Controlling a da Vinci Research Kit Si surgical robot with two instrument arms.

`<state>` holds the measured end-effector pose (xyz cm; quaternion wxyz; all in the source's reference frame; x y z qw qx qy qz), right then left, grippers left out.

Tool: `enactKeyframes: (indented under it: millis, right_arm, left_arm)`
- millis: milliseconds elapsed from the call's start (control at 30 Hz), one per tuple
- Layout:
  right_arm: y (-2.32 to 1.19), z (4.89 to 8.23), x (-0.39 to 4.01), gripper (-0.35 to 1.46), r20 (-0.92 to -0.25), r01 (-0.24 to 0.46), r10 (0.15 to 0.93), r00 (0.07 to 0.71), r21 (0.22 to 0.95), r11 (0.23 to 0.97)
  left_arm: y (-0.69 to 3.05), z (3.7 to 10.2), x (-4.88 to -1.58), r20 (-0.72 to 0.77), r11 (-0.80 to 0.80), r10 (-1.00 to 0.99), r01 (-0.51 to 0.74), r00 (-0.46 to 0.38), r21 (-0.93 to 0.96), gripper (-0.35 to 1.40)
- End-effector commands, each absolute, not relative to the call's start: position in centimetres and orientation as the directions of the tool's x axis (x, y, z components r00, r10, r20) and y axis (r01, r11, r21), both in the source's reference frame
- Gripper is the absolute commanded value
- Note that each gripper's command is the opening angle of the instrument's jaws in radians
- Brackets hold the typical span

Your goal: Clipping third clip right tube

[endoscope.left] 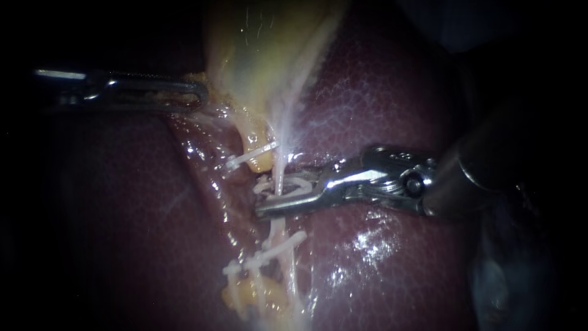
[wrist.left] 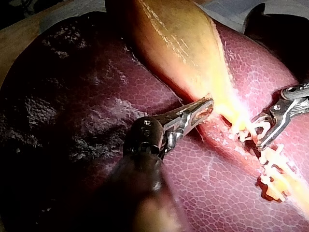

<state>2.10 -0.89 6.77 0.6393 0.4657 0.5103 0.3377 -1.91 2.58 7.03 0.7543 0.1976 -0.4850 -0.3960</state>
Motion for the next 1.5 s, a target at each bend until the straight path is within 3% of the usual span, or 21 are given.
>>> enactKeyframes:
  millis: [33,267,533,767,1133,1500]
  right_arm:
    - [-0.88,6.75,2.1,0.49,-0.335,0.062,0.91,0.244,0.942,0.33]
    - [-0.74,6.38,2.08,0.49,-0.308,0.156,0.934,0.182,0.947,0.282]
    - [-0.56,5.97,2.01,0.47,-0.285,0.197,0.948,0.146,0.947,0.254]
    - [-0.54,6.0,1.94,0.32,-0.285,0.2,0.948,0.146,0.946,0.253]
    - [-0.55,6.03,1.91,-0.35,-0.286,0.198,0.947,0.146,0.946,0.255]
    - [-0.47,6.16,1.87,-0.35,-0.247,0.169,0.958,0.149,0.96,0.221]
  left_arm:
    - [2.58,7.03,-1.91,0.575,0.608,-0.789,0.406,0.216,0.682,-0.35]
    - [2.57,7.02,-1.92,0.575,0.608,-0.789,0.407,0.216,0.682,-0.35]
    - [2.57,7.02,-1.92,0.575,0.608,-0.789,0.407,0.216,0.682,-0.35]
    - [2.57,7.02,-1.92,0.575,0.608,-0.789,0.407,0.216,0.682,-0.35]
    - [2.57,7.02,-1.93,0.575,0.607,-0.79,0.408,0.215,0.682,-0.35]
    - [2.57,7.02,-1.94,0.575,0.607,-0.79,0.408,0.215,0.682,-0.35]
